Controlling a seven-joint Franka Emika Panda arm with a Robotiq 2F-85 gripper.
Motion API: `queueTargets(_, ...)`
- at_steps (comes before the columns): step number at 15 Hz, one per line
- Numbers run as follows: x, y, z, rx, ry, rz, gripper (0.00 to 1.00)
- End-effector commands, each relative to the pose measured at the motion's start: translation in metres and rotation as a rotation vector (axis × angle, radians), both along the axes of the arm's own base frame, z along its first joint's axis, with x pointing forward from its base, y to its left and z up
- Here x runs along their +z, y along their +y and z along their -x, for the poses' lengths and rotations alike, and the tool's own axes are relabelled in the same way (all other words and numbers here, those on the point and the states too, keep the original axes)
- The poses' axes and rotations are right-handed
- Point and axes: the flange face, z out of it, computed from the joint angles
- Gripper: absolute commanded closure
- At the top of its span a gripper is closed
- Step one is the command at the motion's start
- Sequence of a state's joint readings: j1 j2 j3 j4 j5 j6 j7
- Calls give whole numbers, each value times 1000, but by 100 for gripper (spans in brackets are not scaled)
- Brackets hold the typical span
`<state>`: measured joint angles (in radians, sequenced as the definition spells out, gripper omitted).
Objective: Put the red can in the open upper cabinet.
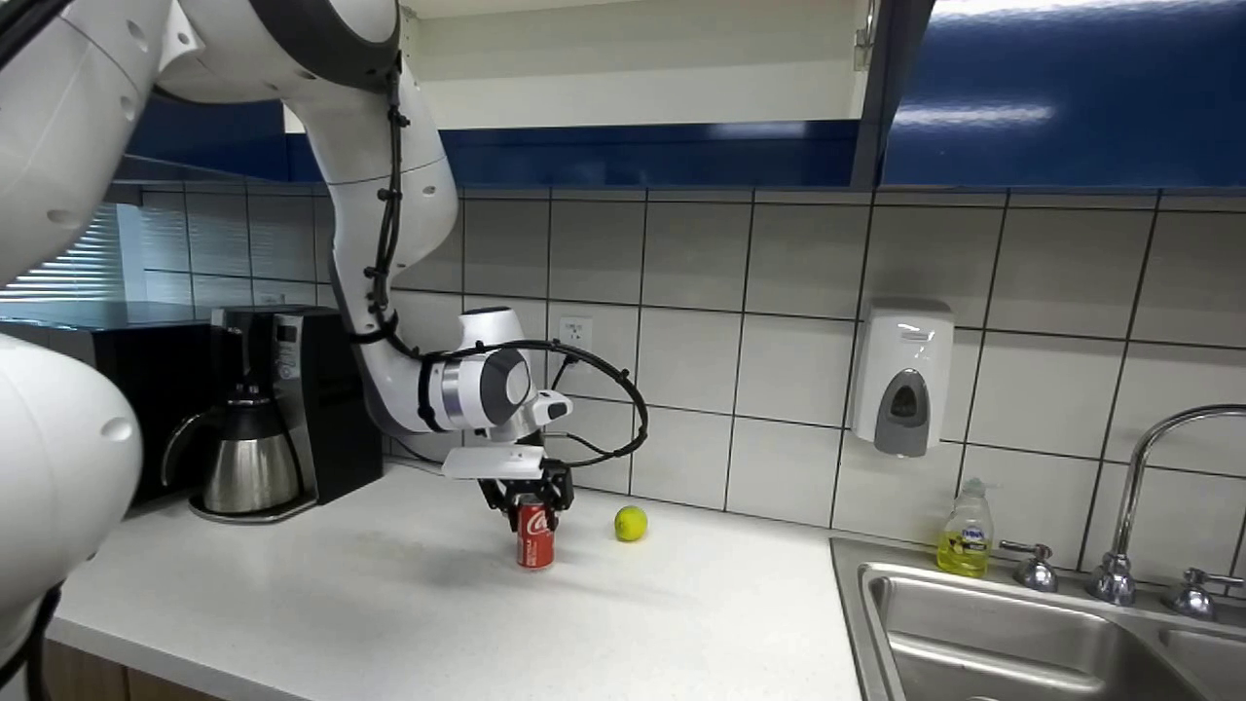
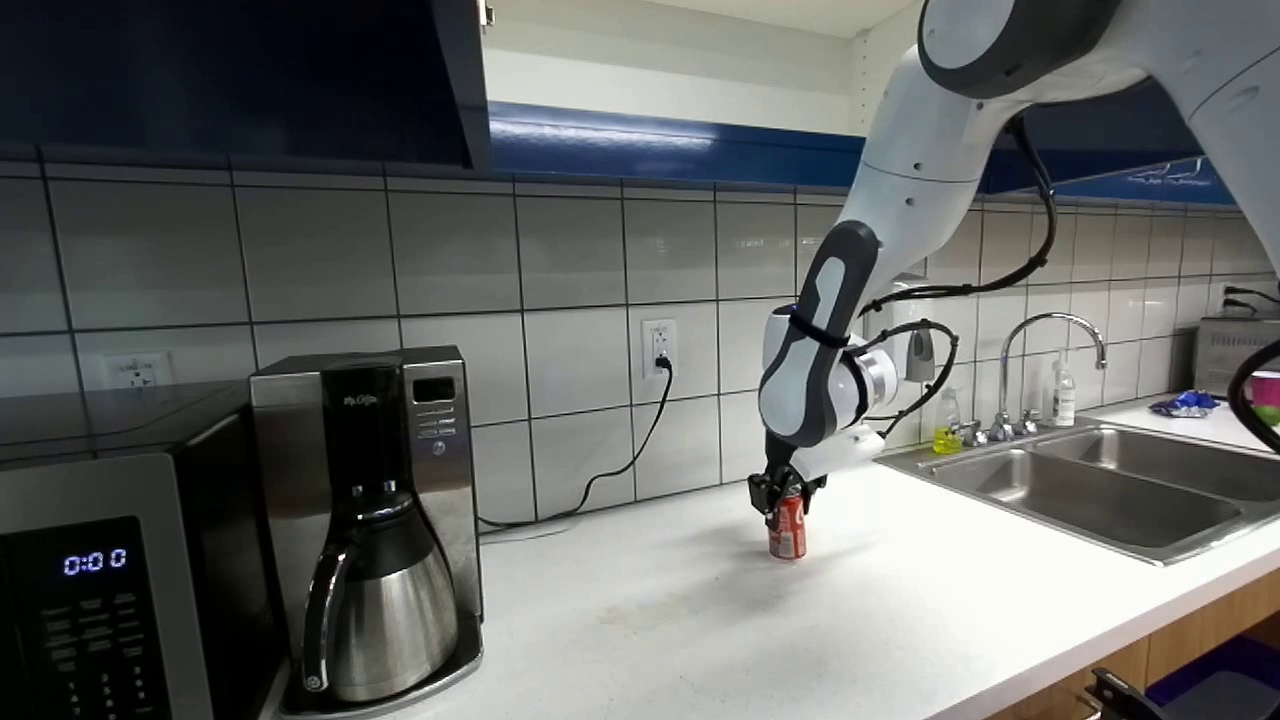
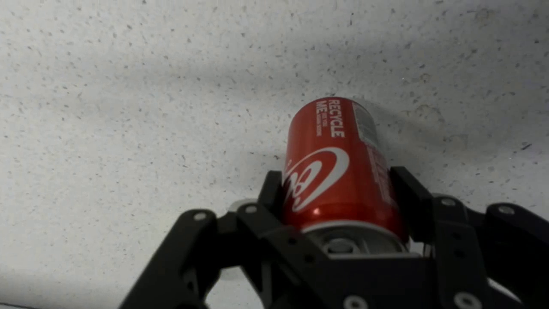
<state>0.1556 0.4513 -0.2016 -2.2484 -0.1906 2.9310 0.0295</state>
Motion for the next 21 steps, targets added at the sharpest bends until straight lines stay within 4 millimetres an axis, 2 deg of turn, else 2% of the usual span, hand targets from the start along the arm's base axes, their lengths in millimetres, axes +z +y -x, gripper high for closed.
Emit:
queueTargets(1, 30, 9, 11, -3, 15, -17, 60)
queueTargets(14, 99, 44, 35, 41, 51, -43, 60)
queueTargets(21, 138, 56, 47, 49, 54, -45, 60)
